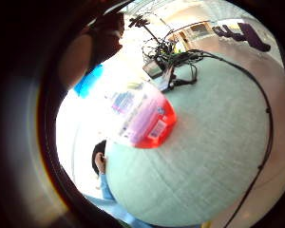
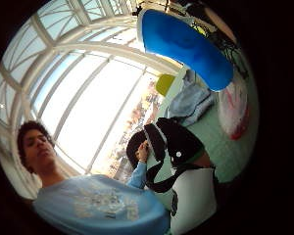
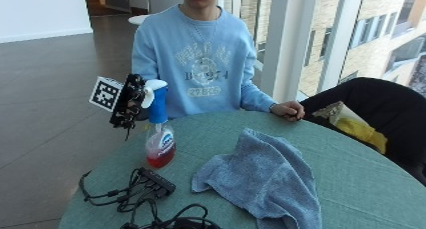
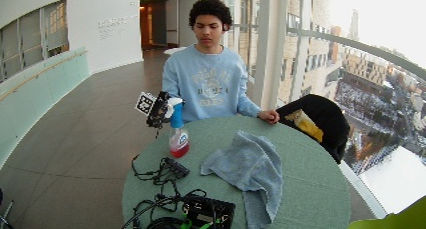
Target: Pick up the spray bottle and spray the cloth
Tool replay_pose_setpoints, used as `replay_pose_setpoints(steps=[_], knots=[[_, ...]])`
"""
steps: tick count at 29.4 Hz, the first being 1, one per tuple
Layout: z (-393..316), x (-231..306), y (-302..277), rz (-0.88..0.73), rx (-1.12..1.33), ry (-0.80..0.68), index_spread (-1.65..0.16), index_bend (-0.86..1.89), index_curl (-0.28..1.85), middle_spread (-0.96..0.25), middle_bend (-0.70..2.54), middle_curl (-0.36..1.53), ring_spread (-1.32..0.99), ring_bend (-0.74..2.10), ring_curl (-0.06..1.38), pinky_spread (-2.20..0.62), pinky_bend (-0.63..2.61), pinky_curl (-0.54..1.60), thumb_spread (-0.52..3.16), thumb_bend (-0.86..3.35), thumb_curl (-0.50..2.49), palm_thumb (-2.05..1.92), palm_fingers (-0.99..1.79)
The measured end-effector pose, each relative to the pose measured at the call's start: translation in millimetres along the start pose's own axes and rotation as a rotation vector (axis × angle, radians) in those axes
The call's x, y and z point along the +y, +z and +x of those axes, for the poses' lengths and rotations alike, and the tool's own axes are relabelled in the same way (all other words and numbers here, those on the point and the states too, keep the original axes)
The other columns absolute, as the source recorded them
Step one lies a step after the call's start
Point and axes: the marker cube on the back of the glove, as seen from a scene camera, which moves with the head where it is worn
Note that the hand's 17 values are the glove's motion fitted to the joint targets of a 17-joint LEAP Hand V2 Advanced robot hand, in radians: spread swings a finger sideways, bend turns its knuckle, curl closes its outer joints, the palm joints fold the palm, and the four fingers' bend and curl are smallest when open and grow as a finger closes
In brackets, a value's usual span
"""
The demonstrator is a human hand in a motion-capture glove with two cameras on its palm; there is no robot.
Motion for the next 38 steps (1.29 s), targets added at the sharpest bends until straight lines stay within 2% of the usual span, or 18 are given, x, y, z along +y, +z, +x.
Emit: replay_pose_setpoints(steps=[6, 12, 18, 22, 30, 33, 38], knots=[[19, -17, 21, 0.038, -0.109, 0.108, -0.40, 0.13, 0.25, -0.03, 0.29, 0.38, 0.01, 0.22, 0.26, 0.22, 0.29, 0.33, 1.07, -0.02, 0.29, 0.61, 0.47], [28, -22, 42, -0.008, -0.103, 0.169, -0.39, 0.12, 0.25, -0.04, 0.33, 0.39, 0.00, 0.21, 0.26, 0.22, 0.27, 0.33, 1.05, -0.03, 0.29, 0.61, 0.49], [27, -25, 57, 0.027, -0.077, 0.169, -0.37, 0.15, 0.26, -0.04, 0.39, 0.40, 0.03, 0.22, 0.27, 0.24, 0.17, 0.31, 1.01, -0.03, 0.29, 0.59, 0.54], [27, -26, 61, 0.071, -0.067, 0.171, -0.35, 0.07, 0.23, -0.07, 0.51, 0.44, -0.01, 0.42, 0.32, 0.25, 0.08, 0.26, 0.99, -0.03, 0.30, 0.60, 0.70], [29, -34, 63, 0.127, -0.095, 0.130, -0.30, 0.24, 0.31, -0.10, 0.54, 0.46, -0.07, 0.54, 0.38, 0.26, 0.05, 0.19, 0.99, 0.04, 0.35, 0.78, 0.89], [26, -38, 59, 0.089, -0.121, 0.096, -0.28, 0.21, 0.33, -0.10, 0.52, 0.46, -0.07, 0.60, 0.40, 0.26, 0.10, 0.18, 0.93, 0.07, 0.40, 0.87, 0.94], [6, -45, 56, -0.091, -0.158, 0.060, -0.26, 0.18, 0.35, -0.10, 0.49, 0.46, -0.07, 0.61, 0.42, 0.25, 0.14, 0.19, 0.85, 0.04, 0.44, 0.90, 0.99]])
